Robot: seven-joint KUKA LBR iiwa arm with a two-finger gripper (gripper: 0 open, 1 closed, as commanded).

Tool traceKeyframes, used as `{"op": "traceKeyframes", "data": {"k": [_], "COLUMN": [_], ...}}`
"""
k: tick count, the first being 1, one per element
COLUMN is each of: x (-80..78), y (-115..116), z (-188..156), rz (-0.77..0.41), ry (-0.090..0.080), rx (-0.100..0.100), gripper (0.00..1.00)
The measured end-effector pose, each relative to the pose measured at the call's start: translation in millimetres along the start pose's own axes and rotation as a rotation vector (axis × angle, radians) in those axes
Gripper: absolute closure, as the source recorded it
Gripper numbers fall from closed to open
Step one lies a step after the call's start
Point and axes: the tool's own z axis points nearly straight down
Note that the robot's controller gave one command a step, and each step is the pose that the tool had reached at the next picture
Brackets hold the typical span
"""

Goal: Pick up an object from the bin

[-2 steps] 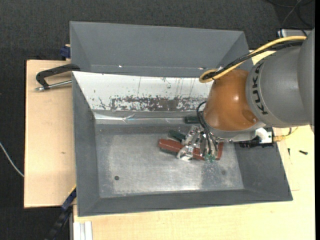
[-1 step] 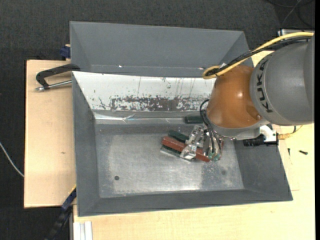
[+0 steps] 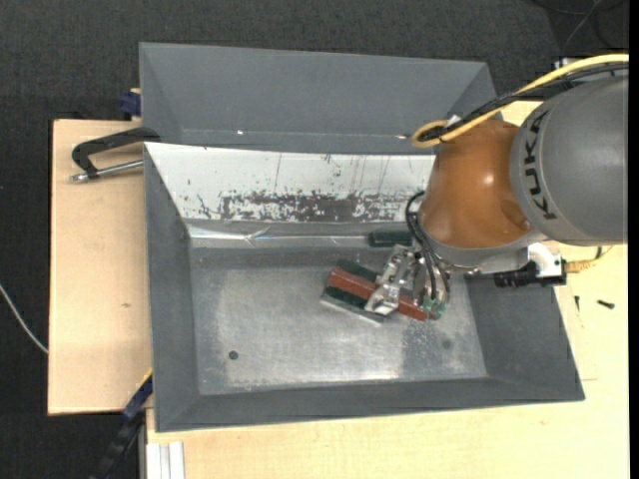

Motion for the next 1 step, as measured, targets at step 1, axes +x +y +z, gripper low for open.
{"op": "traceKeyframes", "data": {"k": [1], "x": [-1.4], "y": [0.8], "z": [-18.6], "rz": [0.000], "ry": [-0.005], "rx": [-0.001], "gripper": [1.00]}}
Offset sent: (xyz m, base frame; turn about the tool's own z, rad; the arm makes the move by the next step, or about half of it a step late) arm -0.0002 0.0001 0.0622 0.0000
